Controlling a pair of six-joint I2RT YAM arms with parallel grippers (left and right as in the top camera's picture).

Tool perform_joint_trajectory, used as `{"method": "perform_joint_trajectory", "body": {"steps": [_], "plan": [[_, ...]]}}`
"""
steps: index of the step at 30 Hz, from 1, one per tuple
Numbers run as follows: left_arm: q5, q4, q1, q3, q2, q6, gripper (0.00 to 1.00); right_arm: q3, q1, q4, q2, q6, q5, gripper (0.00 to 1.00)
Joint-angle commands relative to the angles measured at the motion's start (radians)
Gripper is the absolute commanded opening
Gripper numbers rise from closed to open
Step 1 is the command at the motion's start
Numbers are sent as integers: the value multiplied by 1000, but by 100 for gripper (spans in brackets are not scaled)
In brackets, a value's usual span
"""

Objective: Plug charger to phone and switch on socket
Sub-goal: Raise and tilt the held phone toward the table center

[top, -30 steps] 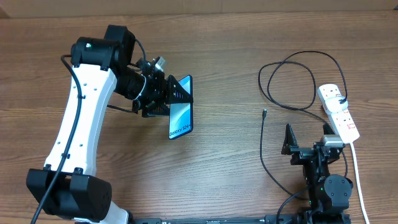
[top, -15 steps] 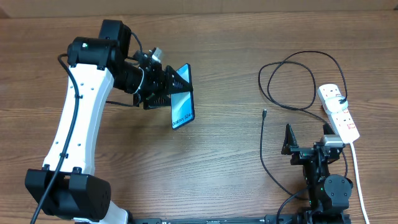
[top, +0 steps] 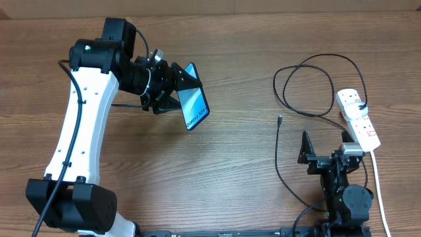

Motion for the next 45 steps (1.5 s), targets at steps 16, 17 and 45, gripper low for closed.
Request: {"method": "perform_joint_trajectory", "body": {"steps": [16, 17, 45], "plan": [[63, 9, 10, 27, 9, -61, 40, -10, 8, 6, -12, -4, 2, 100], [48, 9, 10, 27, 9, -61, 40, -10, 8, 6, -12, -4, 2, 100], [-301, -104, 7, 27, 9, 298, 35, -10, 8, 9, -12, 14, -49, 100]]}}
